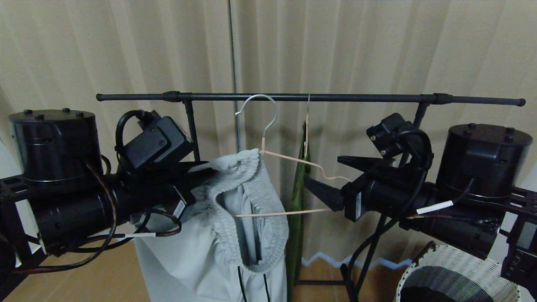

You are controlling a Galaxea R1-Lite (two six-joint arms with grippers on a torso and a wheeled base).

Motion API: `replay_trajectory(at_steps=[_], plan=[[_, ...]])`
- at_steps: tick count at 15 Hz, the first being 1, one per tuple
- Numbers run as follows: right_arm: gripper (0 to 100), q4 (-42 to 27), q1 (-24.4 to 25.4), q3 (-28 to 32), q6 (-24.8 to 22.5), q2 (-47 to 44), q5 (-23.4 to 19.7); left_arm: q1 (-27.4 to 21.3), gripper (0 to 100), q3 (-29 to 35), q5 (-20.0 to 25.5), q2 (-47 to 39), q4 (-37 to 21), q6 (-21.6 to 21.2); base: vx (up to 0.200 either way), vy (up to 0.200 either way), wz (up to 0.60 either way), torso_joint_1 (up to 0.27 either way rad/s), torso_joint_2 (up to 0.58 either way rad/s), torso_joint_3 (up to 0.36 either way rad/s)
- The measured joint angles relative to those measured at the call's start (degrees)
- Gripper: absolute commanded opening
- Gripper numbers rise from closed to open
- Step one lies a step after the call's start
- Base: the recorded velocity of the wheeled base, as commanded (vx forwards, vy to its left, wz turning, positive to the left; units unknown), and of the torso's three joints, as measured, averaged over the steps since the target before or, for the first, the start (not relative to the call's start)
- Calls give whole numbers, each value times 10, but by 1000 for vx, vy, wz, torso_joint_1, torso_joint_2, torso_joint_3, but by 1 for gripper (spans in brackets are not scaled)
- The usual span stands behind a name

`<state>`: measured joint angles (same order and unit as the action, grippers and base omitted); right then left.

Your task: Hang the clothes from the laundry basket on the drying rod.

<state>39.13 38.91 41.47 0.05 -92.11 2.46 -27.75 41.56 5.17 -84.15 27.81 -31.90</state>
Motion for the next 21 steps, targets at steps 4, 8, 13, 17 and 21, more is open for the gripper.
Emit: replay_trajectory(at_steps=[4, 8, 13, 17, 21], plan=[[100, -1, -1, -42, -3, 27, 2, 1, 0, -23, -125, 2, 1, 55, 0, 0, 0, 0, 0, 0], [100, -2, -7, -86, -1, 45, -2, -3, 0, -27, -171, 2, 4, 134, 0, 0, 0, 0, 0, 0], [100, -2, 33, -79, 40, 34, -5, -27, 0, 4, -167, 4, 5, 245, 0, 0, 0, 0, 0, 0], [100, -1, 59, -43, 58, 1, -3, -51, 0, 16, -167, 5, 23, 248, 0, 0, 0, 0, 0, 0], [100, 8, 61, -9, 60, -50, -1, -76, 0, 16, -166, 7, 54, 245, 0, 0, 0, 0, 0, 0]])
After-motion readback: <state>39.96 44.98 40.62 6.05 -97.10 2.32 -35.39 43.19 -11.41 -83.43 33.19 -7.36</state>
